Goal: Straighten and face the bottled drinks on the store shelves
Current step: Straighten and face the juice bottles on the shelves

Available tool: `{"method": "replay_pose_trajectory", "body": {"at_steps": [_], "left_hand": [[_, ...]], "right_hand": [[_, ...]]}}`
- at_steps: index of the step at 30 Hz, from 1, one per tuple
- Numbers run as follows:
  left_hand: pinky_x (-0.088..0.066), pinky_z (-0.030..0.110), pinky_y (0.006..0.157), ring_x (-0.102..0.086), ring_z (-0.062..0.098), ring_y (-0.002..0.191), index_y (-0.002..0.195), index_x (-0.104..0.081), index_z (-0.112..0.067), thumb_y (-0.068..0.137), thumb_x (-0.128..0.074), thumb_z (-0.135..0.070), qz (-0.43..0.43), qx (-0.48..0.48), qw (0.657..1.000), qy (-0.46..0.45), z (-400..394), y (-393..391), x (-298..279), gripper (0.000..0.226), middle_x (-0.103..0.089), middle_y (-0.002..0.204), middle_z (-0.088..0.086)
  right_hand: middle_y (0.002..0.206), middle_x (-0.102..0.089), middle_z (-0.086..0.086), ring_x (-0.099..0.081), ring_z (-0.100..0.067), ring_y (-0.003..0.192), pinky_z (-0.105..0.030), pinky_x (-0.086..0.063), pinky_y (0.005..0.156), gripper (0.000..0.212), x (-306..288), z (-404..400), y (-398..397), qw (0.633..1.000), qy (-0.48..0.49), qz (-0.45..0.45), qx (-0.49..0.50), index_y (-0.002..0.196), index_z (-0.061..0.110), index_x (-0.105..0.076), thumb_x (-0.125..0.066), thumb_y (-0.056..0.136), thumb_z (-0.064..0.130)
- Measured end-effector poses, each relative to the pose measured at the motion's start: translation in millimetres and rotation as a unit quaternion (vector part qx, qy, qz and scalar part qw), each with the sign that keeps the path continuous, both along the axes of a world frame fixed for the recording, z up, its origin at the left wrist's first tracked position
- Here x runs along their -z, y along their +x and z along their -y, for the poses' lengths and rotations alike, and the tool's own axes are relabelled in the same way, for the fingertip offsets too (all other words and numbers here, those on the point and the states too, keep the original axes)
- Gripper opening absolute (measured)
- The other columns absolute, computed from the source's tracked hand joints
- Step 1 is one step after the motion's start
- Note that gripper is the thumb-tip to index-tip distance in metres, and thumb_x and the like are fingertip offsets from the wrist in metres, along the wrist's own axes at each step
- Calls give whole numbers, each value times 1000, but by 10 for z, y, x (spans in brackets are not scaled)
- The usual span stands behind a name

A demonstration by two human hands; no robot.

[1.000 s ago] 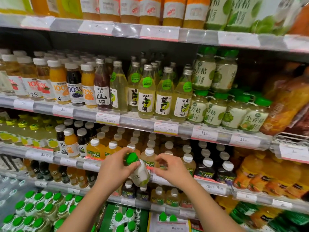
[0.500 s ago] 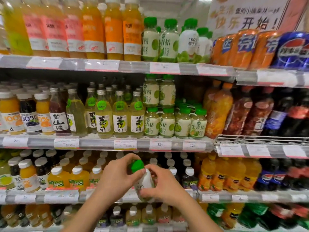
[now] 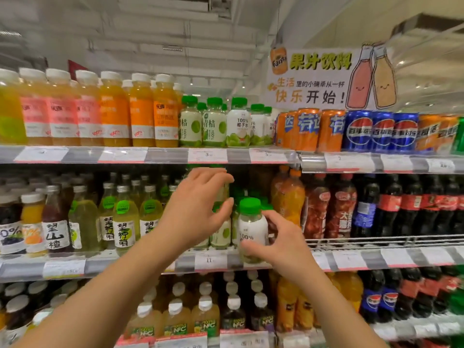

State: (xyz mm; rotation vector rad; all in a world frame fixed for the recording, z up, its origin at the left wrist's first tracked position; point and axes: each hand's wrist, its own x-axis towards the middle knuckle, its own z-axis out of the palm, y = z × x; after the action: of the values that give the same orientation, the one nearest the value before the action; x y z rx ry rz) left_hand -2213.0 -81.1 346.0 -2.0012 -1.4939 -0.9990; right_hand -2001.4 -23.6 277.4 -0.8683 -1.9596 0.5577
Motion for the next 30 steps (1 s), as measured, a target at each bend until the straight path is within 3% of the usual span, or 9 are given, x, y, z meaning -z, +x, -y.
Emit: {"method": "replay_pose_trajectory", "body": {"at_steps": [3,7,13,16,19,23,27,30], "left_hand": [[-33,45,117,-32,22,143,142,-48,-28,94,-56,-44,-48,-41,998,22,-175,71,-266,52,-43,153,-4],[-26,50,121,-23,25,150,151,-35,-31,95,-51,-50,-87,-95,991,-20,-443,86,-369,62,-29,163,-3],[-30,48,118,-36,26,144,152,-36,-30,91,-46,-53,-132,-135,982,-25,-583,42,-236,66,-38,159,-1],[-32,48,116,-41,26,141,150,-39,-30,89,-44,-54,-134,-133,982,-18,-572,33,-248,65,-42,157,-2],[-31,47,117,-40,25,142,150,-40,-31,89,-44,-54,-133,-127,983,-18,-552,40,-281,65,-42,157,-3],[-27,46,119,-35,23,145,151,-35,-32,90,-43,-53,-136,-122,983,-22,-547,33,-268,65,-37,159,-4],[-31,46,116,-39,24,141,147,-40,-32,85,-41,-55,-128,-120,984,-17,-552,46,-268,66,-42,155,-3],[-32,46,114,-42,23,138,144,-44,-33,83,-42,-57,-114,-125,986,-10,-569,71,-261,65,-45,152,-4]], "right_hand": [[100,-71,20,-65,5,95,-12,-50,75,52,-412,-71,120,998,48,-24,30,116,38,-62,-89,72,43],[103,-71,21,-65,7,95,-12,-52,77,52,-921,-199,184,992,98,-60,55,118,38,-62,-88,73,46],[102,-71,15,-63,5,89,-6,-44,66,50,-1575,-522,124,978,148,-76,124,119,26,-66,-84,77,47],[102,-68,9,-64,-8,91,-18,-48,73,51,-1810,-750,44,972,148,-80,162,119,22,-65,-81,79,49],[103,-68,5,-64,-16,96,-34,-53,81,55,-1941,-978,-72,974,130,-58,175,119,19,-62,-80,78,52],[99,-69,4,-65,-18,93,-34,-51,74,55,-1947,-1199,-226,978,120,-15,172,114,17,-61,-80,77,53],[110,-65,1,-62,-21,103,-40,-53,90,57,-1861,-1311,-278,985,83,-13,151,126,17,-51,-75,86,50],[107,-59,1,-58,-21,99,-34,-47,83,57,-1814,-1350,-278,988,61,-13,143,126,15,-43,-71,91,49]]}}
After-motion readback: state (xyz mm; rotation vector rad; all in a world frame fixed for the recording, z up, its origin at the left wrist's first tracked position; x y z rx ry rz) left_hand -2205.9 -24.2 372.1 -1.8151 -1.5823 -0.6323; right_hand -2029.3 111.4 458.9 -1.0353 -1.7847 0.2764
